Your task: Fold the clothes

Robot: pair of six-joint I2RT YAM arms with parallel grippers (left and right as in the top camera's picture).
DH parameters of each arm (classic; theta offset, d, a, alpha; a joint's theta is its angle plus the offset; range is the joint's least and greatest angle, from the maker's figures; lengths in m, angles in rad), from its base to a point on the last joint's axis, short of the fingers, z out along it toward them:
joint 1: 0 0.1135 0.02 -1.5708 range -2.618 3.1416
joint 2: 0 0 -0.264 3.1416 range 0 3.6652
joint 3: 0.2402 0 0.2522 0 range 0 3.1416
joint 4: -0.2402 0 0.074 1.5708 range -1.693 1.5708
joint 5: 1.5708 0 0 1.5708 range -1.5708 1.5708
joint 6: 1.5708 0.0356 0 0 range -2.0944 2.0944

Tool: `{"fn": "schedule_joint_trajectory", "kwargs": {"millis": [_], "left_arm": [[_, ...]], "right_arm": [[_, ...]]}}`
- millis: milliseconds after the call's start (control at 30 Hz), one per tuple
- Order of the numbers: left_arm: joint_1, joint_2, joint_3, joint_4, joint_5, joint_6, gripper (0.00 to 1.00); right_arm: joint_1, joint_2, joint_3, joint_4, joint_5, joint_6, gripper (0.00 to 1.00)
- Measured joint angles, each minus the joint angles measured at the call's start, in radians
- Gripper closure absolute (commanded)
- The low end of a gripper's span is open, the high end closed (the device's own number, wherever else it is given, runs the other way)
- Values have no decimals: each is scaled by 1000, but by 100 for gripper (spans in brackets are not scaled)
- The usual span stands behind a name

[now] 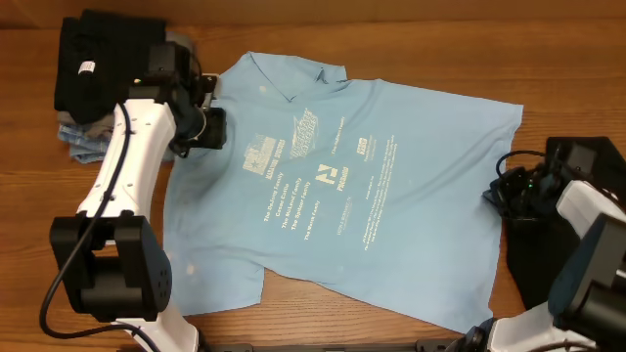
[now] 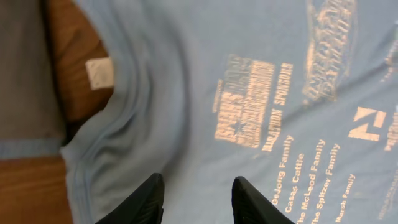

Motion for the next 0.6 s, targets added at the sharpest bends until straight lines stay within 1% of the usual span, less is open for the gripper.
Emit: {"fn": "schedule_joint_trajectory", "kwargs": {"millis": [100, 167, 200, 233, 300, 433, 467, 533, 600], "left_arm": [[-27, 0, 0, 40, 0, 32, 58], [-39, 0, 0, 60, 0, 47, 55], [-39, 0, 0, 66, 0, 50, 51], [-38, 0, 0, 74, -1, 53, 50], [-38, 0, 0, 86, -2, 57, 44], [-38, 0, 0, 137, -4, 74, 36], [-38, 0, 0, 148, -4, 76, 36], [-38, 6, 0, 177, -3, 76, 36], [-38, 22, 0, 211, -3, 76, 39]], "right_arm": [[5, 6, 20, -35, 48, 15, 96], [10, 4, 44, -105, 124, 64, 96], [10, 2, 54, -139, 157, 86, 96], [9, -2, 56, -155, 188, 105, 96], [9, -6, 58, -165, 220, 111, 95], [7, -3, 80, -182, 223, 77, 66], [6, 0, 90, -190, 218, 60, 62], [3, 4, 114, -214, 189, 20, 59], [-1, 4, 147, -243, 149, -11, 59]]}}
